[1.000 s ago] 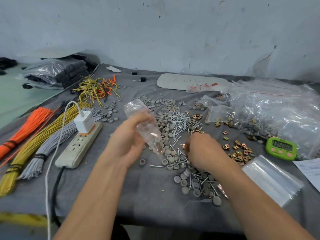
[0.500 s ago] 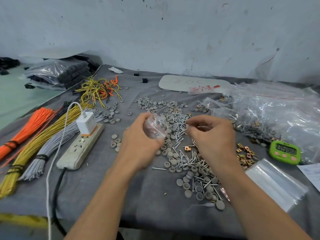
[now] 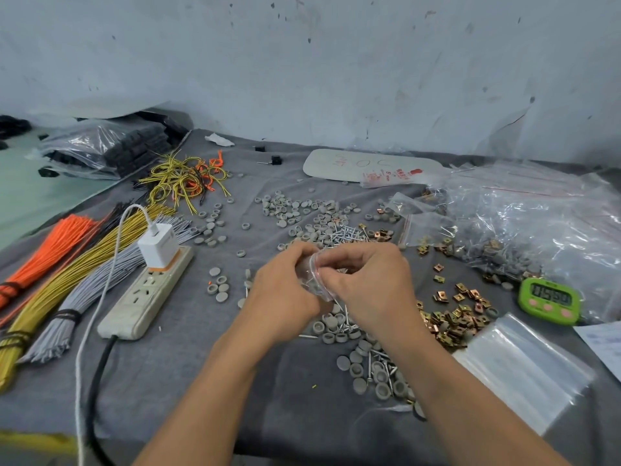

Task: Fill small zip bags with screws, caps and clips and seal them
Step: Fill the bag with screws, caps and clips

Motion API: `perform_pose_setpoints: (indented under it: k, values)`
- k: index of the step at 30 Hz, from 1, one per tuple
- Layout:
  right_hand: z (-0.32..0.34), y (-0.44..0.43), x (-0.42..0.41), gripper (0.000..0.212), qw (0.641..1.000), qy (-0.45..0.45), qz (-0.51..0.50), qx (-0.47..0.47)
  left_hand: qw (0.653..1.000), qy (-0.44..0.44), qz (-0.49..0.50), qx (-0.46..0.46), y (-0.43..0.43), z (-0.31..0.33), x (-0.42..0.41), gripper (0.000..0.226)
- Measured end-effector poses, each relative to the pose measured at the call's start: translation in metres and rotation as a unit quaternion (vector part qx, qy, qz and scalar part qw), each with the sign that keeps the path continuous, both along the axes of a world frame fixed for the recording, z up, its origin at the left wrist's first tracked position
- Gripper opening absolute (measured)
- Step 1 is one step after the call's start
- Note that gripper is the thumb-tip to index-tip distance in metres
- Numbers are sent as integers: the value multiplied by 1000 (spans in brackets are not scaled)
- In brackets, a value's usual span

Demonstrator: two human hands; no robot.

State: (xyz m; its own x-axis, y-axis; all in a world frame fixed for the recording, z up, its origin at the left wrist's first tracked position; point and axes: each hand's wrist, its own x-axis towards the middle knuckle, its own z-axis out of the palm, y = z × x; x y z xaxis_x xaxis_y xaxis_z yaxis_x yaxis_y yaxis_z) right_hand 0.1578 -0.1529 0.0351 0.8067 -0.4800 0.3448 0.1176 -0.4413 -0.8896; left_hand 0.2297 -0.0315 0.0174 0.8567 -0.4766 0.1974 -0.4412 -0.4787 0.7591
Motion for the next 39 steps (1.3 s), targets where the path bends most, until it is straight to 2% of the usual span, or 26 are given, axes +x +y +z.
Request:
perform_pose_setpoints:
  k: [2,4,5,7,10,14,19,24,26,29,32,36,39]
  values:
    - [4,-7,-1,28,998,-3,12,69,999,16,8,-39,1,0,1,50]
    - [6,-22,-3,27,994,3,-47,94,995,45,25,-86,3,-1,3,45]
    - [7,-32,-4,27,993,23,-89,69,992,63,33,-106,4,-1,4,43]
    - [4,-47,-5,25,981,126,-136,-56,984,86,53,-147,7,1,6,41]
    - [-10,-48,-3,13,920,309,-102,-216,970,77,114,-199,8,7,9,39]
    - [-22,-35,3,20,864,401,-58,-299,971,-1,178,-162,9,14,5,43]
    - [-24,-33,9,14,843,434,-12,-317,985,-73,143,-62,11,13,-3,46]
    - [-21,-30,5,9,846,420,-25,-328,991,-85,106,12,12,10,-9,43]
    - [-18,-34,2,16,872,388,-50,-293,991,-82,103,23,14,10,-11,42]
    - [-9,-40,-3,26,938,263,-101,-201,992,-69,95,42,16,10,-13,52]
    - [3,-37,-12,17,979,124,-129,-94,994,-60,78,53,13,9,-15,58]
    - [15,-22,-24,19,997,24,-46,58,998,-48,46,6,9,5,-21,48]
    - [14,-13,-23,22,999,8,-21,41,999,-43,32,-1,6,6,-24,56]
